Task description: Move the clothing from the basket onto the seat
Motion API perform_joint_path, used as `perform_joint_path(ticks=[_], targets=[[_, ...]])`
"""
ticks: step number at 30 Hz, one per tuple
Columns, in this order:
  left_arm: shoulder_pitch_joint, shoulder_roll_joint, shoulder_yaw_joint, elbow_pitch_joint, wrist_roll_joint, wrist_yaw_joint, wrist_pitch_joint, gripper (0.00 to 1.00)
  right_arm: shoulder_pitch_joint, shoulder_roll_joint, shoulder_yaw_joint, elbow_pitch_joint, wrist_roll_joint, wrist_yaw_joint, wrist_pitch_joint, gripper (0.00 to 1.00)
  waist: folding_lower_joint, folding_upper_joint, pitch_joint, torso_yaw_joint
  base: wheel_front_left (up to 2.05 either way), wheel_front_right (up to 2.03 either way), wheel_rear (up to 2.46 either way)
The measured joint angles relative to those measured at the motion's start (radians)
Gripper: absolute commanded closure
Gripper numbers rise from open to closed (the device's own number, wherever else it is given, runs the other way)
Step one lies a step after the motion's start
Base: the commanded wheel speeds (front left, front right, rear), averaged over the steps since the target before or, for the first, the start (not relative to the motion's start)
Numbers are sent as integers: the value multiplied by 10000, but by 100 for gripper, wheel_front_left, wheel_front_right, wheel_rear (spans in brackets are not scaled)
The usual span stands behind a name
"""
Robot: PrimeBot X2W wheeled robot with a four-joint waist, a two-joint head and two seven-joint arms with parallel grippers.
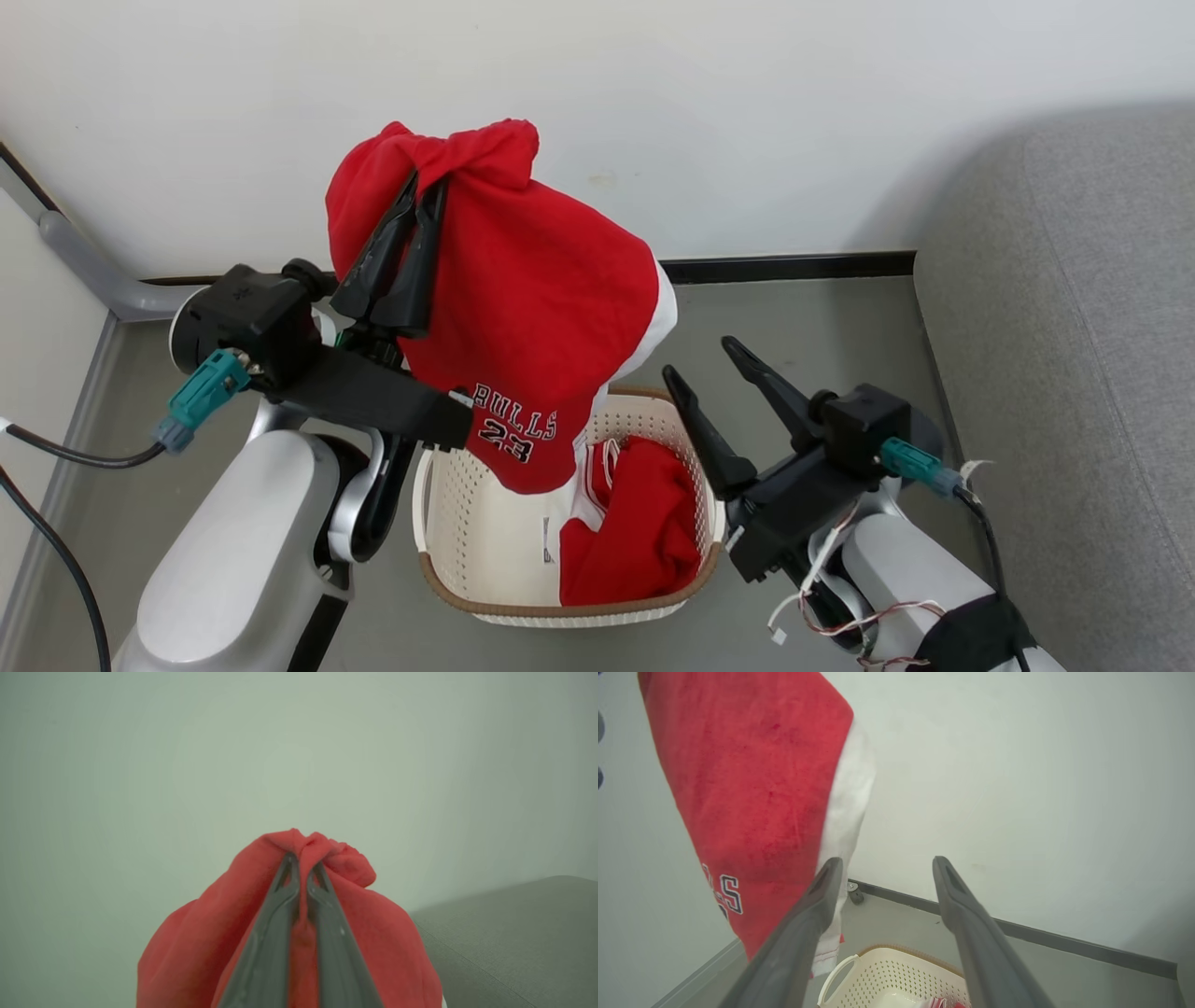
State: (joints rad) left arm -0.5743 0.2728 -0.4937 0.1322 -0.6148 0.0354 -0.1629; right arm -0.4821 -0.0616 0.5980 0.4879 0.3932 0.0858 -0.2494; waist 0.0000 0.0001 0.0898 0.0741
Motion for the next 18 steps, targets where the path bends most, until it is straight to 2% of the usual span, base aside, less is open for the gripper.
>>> perform_joint_path(ticks=[7, 18], targets=[[0, -2, -59, -132, 0, 2, 102, 100, -410, -13, 612, 111, 165, 297, 2, 0, 0, 0, 20, 43, 0, 0, 0], [-5, -88, -245, -197, 2, 2, 207, 100, -1185, -23, 1425, 476, 759, 364, 115, 0, 0, 0, 3, 214, 0, 0, 0]])
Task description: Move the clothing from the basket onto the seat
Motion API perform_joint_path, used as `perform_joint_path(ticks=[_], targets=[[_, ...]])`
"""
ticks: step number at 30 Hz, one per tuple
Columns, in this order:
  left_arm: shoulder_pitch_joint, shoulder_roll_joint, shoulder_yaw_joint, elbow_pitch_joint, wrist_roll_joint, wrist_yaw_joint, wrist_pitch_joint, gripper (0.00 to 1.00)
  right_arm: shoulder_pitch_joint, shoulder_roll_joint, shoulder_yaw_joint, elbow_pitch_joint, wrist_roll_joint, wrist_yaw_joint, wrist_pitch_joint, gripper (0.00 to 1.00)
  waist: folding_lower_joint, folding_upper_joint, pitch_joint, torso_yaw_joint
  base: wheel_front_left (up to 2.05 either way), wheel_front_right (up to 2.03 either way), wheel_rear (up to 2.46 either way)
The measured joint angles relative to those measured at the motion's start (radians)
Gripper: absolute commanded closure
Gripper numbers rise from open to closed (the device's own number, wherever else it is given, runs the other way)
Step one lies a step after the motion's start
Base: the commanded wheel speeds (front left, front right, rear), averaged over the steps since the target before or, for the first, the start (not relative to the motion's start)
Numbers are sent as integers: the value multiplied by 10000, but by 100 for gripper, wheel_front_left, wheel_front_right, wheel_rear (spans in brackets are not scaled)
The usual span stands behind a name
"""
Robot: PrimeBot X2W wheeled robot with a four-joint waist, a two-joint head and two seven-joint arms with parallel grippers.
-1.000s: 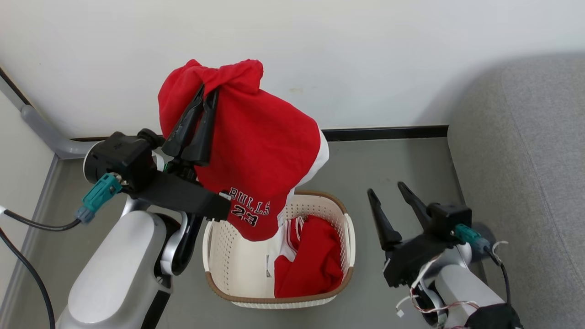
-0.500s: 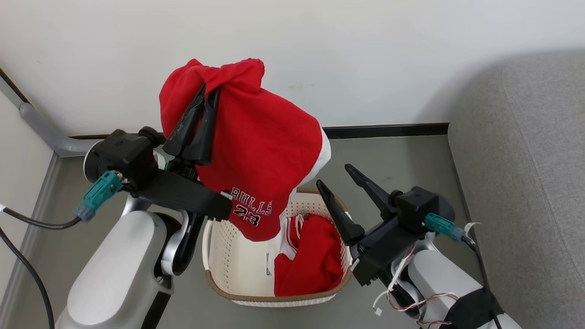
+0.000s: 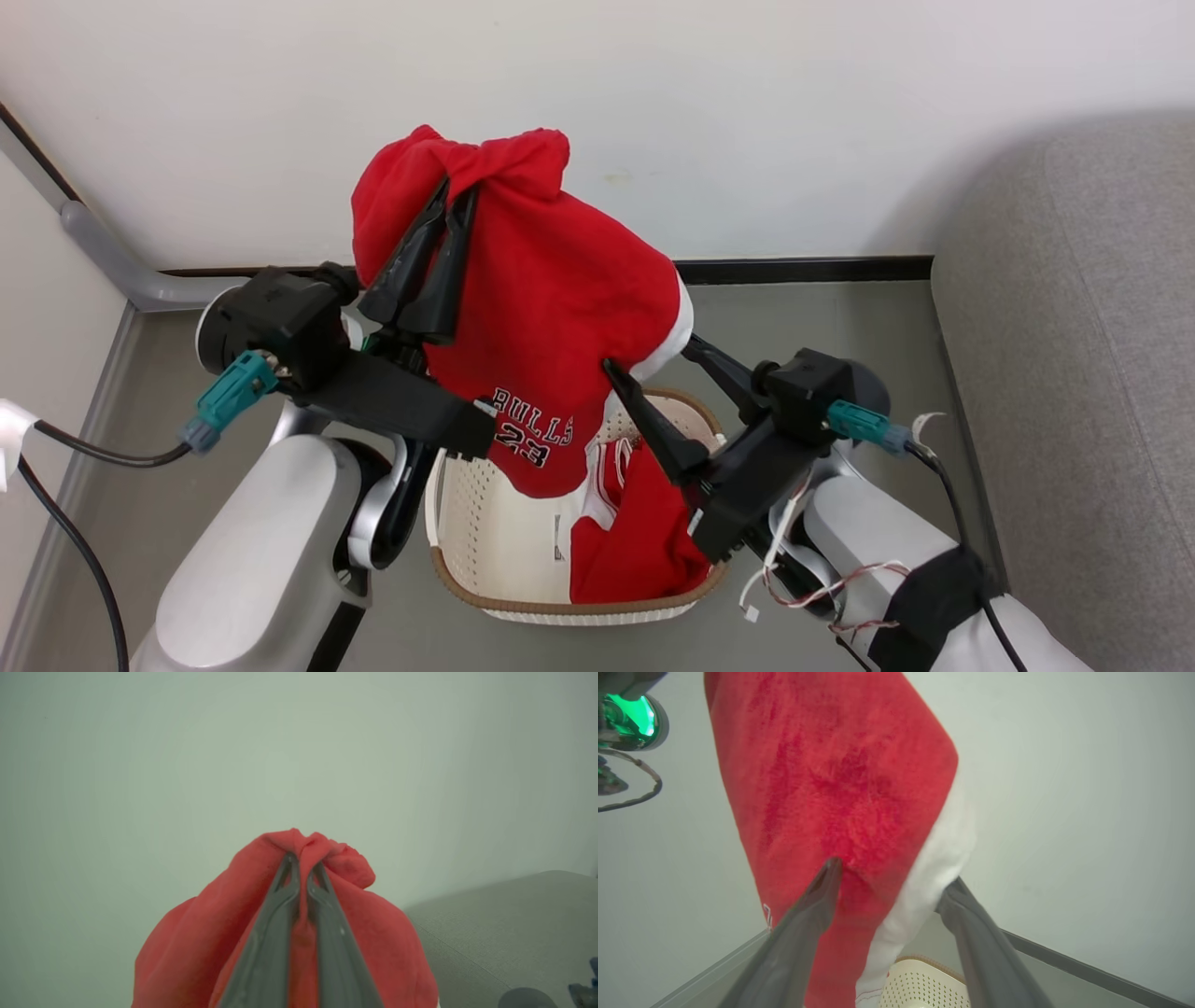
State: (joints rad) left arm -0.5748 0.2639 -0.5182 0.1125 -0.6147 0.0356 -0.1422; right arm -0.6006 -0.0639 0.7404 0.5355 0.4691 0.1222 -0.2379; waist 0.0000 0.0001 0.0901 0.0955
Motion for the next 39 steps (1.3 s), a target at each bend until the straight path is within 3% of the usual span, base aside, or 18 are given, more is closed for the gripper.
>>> perform_joint_path(ticks=[10, 11, 12, 14, 15, 32, 33, 35, 36, 37, 38, 39], targets=[[-2, -125, -121, -4, 0, 2, 92, 100, -711, -4, 1149, 138, 757, 12, 90, 0, 0, 0, -18, 209, 0, 0, 0], [-2, -123, -121, -4, 0, 2, 96, 100, -719, -4, 1212, 182, 863, 12, 90, 6, 0, 0, -16, 223, 0, 0, 0], [-2, -123, -119, -4, 0, 10, 96, 100, -719, -4, 1264, 224, 934, 12, 90, 22, 0, 0, -12, 234, 0, 0, 0], [-2, -117, -115, -6, 0, 13, 98, 100, -719, -6, 1348, 299, 1012, 12, 90, 93, 0, 0, 2, 246, 0, 0, 0], [-1, -111, -111, -6, 0, 17, 98, 100, -719, -4, 1371, 337, 1053, 12, 90, 100, 0, 0, 10, 248, 0, 0, 0], [2, 0, -52, 4, 0, 82, 142, 100, -873, -10, 1260, 520, 1572, 12, -15, 100, 0, 0, 130, 36, 0, 0, 0], [2, 17, -52, 4, 0, 82, 142, 93, -873, -10, 1260, 522, 1572, 12, -15, 100, 0, 0, 135, 21, 0, 0, 0], [2, 27, -54, 6, 0, 82, 140, 63, -874, -10, 1266, 520, 1586, 12, -21, 100, 0, 0, 142, -5, 0, 0, 0], [2, 25, -56, 6, 0, 82, 140, 56, -879, -10, 1266, 520, 1590, 12, -25, 100, 0, 0, 146, -16, 0, 0, 0], [2, 21, -59, 6, 0, 82, 134, 21, -886, -10, 1267, 520, 1618, 12, -27, 100, 0, 0, 150, -24, 0, 0, 0], [2, 17, -65, 6, 0, 82, 128, 0, -896, -10, 1275, 520, 1649, 12, -27, 100, 0, -1, 154, -31, 0, 0, 0], [2, 12, -77, 4, 0, 81, 128, 0, -911, -10, 1281, 520, 1651, 12, -29, 100, 0, 0, 159, -37, 0, 0, 0]])
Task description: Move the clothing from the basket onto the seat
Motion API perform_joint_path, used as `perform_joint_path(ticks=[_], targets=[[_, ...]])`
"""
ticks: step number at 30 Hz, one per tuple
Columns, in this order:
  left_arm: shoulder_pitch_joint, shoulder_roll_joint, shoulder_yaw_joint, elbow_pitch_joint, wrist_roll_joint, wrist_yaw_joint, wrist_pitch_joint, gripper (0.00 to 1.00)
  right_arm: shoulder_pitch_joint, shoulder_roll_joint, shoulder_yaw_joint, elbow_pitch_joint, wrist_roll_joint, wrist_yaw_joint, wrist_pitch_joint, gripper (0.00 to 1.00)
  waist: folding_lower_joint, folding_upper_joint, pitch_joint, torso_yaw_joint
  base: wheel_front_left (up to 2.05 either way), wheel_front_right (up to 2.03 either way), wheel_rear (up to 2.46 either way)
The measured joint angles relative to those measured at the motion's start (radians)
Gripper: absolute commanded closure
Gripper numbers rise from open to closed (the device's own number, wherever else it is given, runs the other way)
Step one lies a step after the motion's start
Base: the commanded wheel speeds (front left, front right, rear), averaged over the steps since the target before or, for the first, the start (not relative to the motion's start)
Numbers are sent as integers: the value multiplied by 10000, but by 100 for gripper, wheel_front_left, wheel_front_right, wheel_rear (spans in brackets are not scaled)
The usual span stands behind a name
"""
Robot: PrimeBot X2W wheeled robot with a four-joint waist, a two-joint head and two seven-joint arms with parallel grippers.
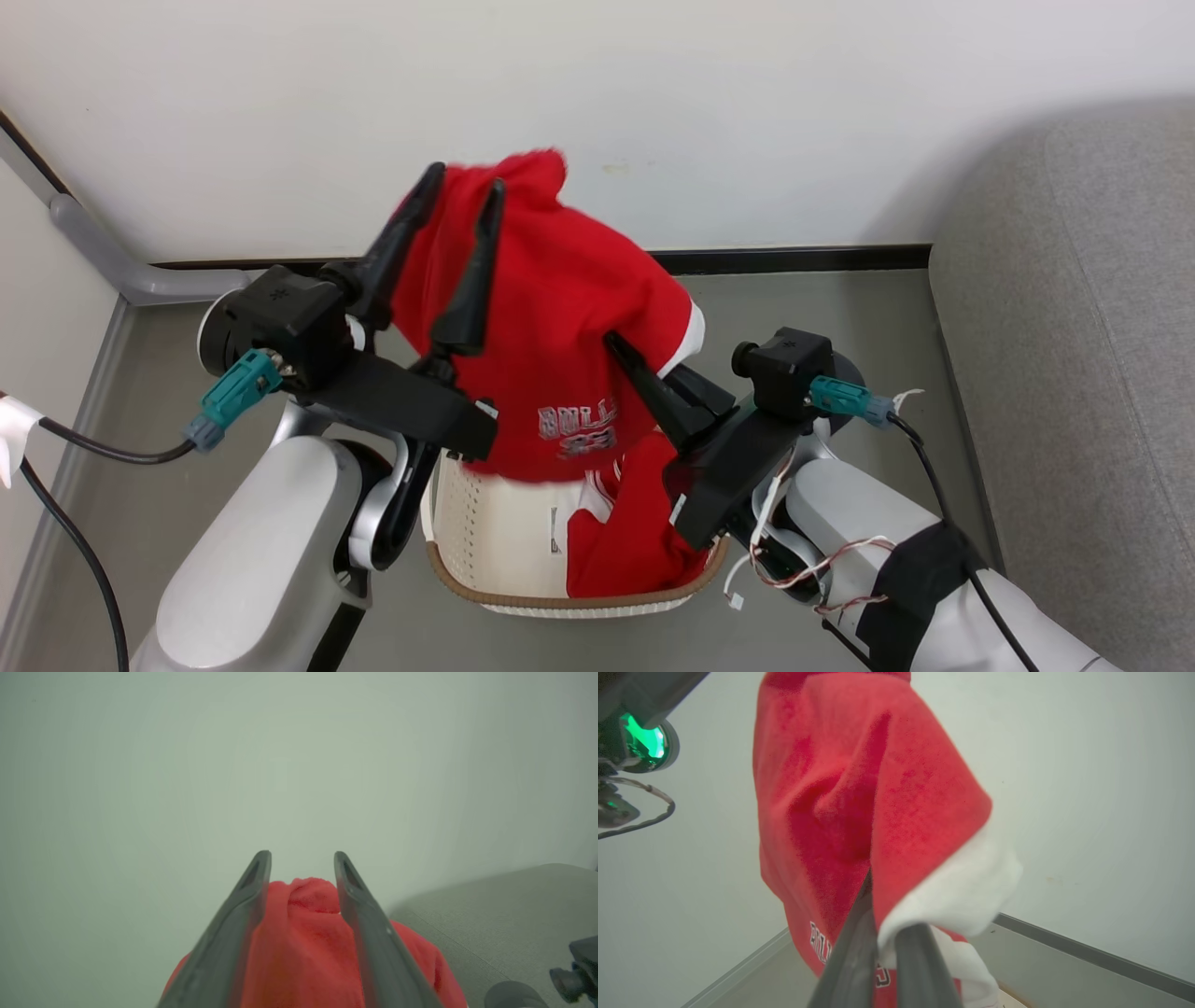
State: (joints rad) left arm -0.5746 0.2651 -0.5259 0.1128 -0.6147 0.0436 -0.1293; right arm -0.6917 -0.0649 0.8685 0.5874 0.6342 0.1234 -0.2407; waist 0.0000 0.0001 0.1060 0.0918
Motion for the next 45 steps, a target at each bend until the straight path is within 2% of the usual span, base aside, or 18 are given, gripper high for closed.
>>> perform_joint_path(ticks=[20, 45], targets=[[129, 184, 13, 173, -2, -98, -92, 0, -147, -2, 184, -132, 182, 0, -75, 100, 0, 0, 88, -291, 0, 0, 0], [565, 420, 50, 504, 0, -90, -257, 0, 190, -17, -428, -623, 196, -104, -81, 100, 0, -2, -83, -1775, 0, 0, 0]])
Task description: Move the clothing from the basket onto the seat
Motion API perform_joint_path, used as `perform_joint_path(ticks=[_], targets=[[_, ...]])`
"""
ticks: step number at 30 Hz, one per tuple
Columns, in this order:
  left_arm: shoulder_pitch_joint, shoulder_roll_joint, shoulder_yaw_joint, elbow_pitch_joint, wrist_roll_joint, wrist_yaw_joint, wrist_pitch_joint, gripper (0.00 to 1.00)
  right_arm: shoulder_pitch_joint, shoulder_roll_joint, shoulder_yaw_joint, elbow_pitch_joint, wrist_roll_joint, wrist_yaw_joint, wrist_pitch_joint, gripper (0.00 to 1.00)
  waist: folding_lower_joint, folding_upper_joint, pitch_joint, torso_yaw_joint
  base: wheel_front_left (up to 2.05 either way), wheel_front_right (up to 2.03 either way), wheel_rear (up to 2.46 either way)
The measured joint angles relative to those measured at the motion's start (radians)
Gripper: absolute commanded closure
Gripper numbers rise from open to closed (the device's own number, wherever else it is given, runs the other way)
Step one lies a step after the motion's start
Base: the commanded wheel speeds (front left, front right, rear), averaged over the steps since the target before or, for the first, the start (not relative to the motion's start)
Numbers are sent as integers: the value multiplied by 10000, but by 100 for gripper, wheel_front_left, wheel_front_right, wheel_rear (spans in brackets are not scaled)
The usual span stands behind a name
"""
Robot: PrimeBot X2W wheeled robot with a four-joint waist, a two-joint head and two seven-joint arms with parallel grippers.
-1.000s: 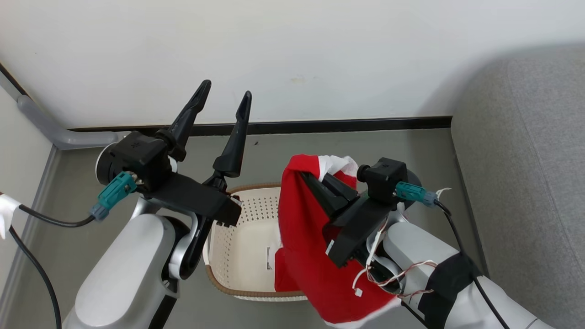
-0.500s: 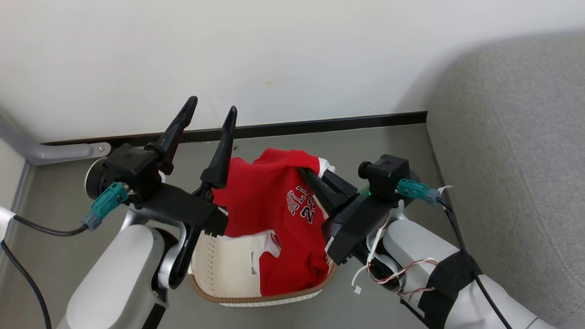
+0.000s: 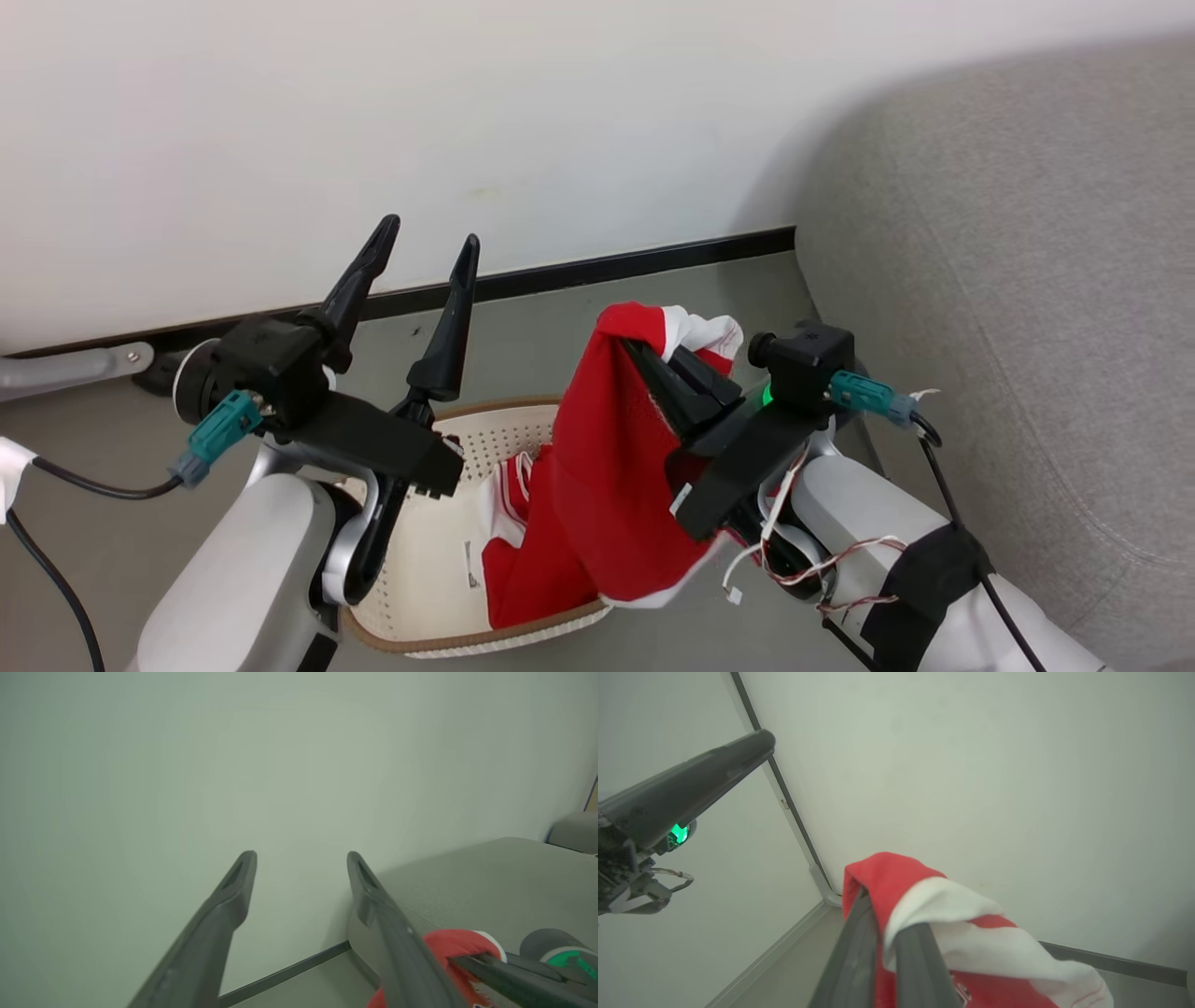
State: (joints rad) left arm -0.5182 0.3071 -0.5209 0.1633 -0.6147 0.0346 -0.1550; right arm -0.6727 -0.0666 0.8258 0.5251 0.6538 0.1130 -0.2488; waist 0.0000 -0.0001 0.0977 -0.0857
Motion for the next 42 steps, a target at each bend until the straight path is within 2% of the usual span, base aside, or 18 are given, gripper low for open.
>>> perform_joint_path(ticks=[15, 42], targets=[[400, -2, -25, -58, -2, 90, -151, 0, 475, -207, -376, -803, -341, -251, -2, 100, 0, 0, -139, -1066, 0, 0, 0], [591, 228, 0, -456, 12, 105, -151, 0, 761, -339, -773, -1977, -920, -441, -4, 100, 0, 2, 240, -2833, 0, 0, 0]])
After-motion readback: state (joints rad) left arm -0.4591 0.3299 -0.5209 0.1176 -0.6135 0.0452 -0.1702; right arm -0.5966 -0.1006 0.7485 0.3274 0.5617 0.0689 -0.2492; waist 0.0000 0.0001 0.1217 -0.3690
